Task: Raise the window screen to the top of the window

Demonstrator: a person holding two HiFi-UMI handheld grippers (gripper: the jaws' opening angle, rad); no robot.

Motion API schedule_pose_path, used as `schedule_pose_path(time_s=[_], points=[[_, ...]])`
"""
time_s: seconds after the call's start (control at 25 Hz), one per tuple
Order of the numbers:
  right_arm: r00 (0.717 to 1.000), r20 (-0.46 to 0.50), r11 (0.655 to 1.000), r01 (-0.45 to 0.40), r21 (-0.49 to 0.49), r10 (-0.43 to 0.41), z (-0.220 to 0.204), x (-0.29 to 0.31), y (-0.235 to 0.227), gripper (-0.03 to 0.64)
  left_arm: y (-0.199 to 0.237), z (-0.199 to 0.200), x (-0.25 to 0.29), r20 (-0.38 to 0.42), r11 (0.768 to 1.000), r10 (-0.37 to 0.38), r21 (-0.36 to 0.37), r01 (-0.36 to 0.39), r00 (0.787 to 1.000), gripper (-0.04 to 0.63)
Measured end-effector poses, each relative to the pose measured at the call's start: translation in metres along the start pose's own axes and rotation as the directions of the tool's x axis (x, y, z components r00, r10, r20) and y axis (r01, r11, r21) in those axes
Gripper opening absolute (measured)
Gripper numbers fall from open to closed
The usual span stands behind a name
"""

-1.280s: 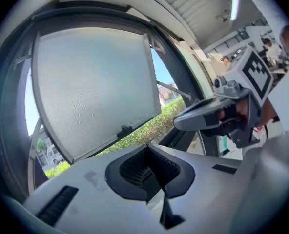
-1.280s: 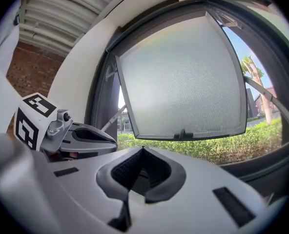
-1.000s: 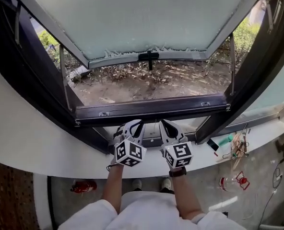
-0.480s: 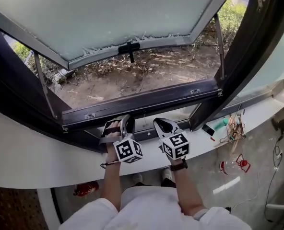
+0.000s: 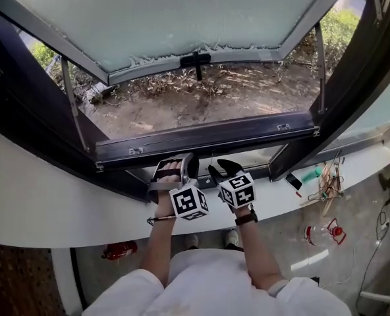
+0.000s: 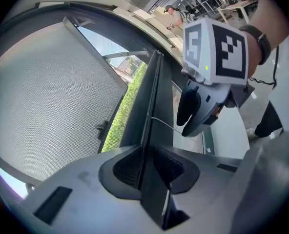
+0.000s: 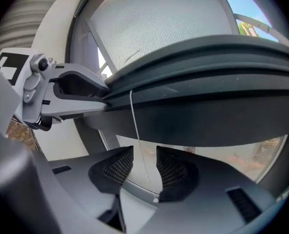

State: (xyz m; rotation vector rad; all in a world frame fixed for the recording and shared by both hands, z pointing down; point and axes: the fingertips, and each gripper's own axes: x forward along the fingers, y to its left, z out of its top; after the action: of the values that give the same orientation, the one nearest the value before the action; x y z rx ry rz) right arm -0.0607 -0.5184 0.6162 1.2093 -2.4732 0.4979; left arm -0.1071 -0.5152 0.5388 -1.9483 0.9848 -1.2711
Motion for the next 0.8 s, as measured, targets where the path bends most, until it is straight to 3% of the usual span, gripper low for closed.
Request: schedule_pose_path(time_s=[0.12,0.2,0.32,0.44,0.8], points=[[0.997,0.07,0.998,0.027,0.058,-0.031,0.006,0.009,0.0,0.126,0.001,0.0,-0.001,0.036,0.999,0.024,-0.05,-0.022,0.999,0.075],[0.994,0.108,0.997,0.002,0.073,-0.01,0.009,0.014,0.004,0.123,0.002,0.001,-0.001,0.072,0.995,0.03,-0.096,-0.023,0.997,0.075],[0.996,0.075,0.998,-0.044,0.046,0.04,-0.004,0.025,0.016,0.122,0.003,0.001,-0.002,0.1,0.99,0.036,-0.137,-0.022,0.994,0.075],[0.996,0.073,0.997,-0.056,0.044,0.052,-0.017,0.028,0.024,0.005,0.004,0.0,-0.004,0.106,0.989,0.042,-0.147,-0.026,0.993,0.075],[0.998,0.057,0.999,-0.031,0.022,0.03,-0.039,0.022,0.01,0.005,0.005,-0.003,-0.003,0.103,0.988,0.06,-0.148,-0.044,0.993,0.075]])
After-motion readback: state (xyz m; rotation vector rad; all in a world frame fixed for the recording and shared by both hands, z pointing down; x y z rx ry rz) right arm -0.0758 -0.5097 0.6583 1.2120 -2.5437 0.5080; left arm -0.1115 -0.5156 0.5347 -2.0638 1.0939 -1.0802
